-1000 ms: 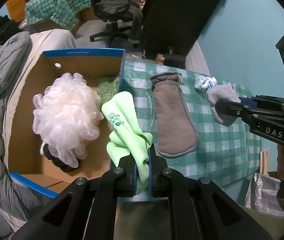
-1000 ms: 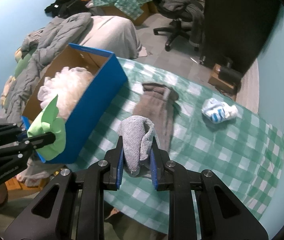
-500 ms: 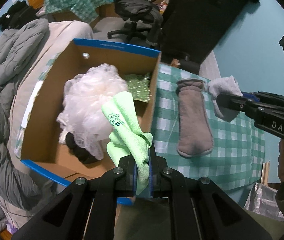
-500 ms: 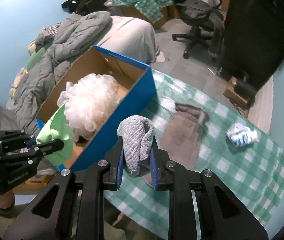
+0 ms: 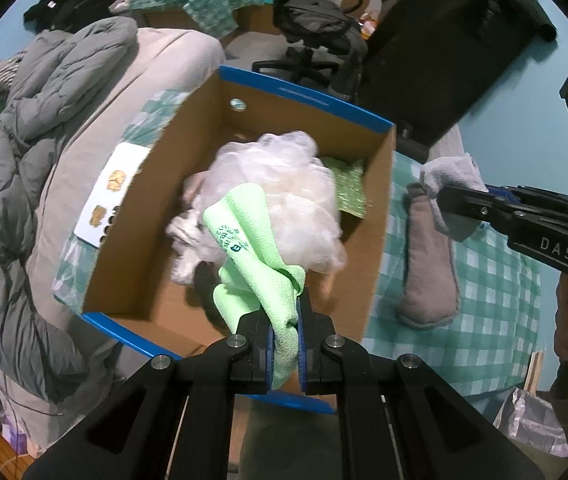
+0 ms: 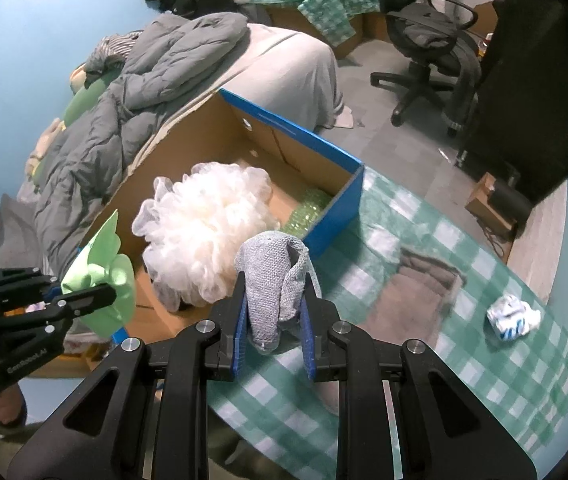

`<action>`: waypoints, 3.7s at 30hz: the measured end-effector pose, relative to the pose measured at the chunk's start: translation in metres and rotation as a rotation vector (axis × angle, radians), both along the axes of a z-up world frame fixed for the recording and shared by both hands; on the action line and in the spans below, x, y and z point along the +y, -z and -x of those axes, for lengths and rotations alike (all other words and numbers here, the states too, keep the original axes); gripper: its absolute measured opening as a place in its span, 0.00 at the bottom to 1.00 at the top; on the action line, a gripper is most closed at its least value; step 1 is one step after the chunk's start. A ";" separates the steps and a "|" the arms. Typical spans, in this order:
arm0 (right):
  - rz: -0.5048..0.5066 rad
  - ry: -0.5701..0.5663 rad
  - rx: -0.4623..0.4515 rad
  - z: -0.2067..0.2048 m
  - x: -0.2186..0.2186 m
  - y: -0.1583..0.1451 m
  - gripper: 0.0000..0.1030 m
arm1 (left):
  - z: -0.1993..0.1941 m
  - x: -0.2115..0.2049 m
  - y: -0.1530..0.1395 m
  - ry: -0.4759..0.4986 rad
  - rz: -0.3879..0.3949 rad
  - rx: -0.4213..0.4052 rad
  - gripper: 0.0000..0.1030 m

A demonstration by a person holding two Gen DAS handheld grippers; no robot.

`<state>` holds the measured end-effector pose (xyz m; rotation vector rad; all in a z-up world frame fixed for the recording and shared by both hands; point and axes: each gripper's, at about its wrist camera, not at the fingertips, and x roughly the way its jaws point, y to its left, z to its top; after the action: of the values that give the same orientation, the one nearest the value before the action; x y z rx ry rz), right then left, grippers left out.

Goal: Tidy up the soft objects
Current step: 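Lift and carry the cloth and grey sock with both tools over the box, then open both tools to drop the cloth and grey sock into the box, then move both tools back over the table toward the grey mitt and bundled sock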

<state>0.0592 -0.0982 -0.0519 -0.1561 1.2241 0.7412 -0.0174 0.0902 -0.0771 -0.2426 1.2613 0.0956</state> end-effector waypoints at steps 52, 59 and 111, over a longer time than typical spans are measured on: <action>0.047 0.132 0.018 -0.036 0.027 0.016 0.61 | -0.005 0.034 0.012 -0.029 -0.049 0.020 0.67; 0.053 0.145 0.011 -0.030 0.000 0.007 0.63 | -0.008 0.009 0.003 0.004 -0.059 0.006 0.69; 0.190 0.443 0.068 -0.033 -0.230 0.034 0.66 | -0.093 -0.172 0.026 0.268 -0.132 0.046 0.73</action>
<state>0.0920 -0.3279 -0.0863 -0.0127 1.3343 0.2472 0.0758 -0.0821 -0.1029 0.0430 1.3169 -0.0460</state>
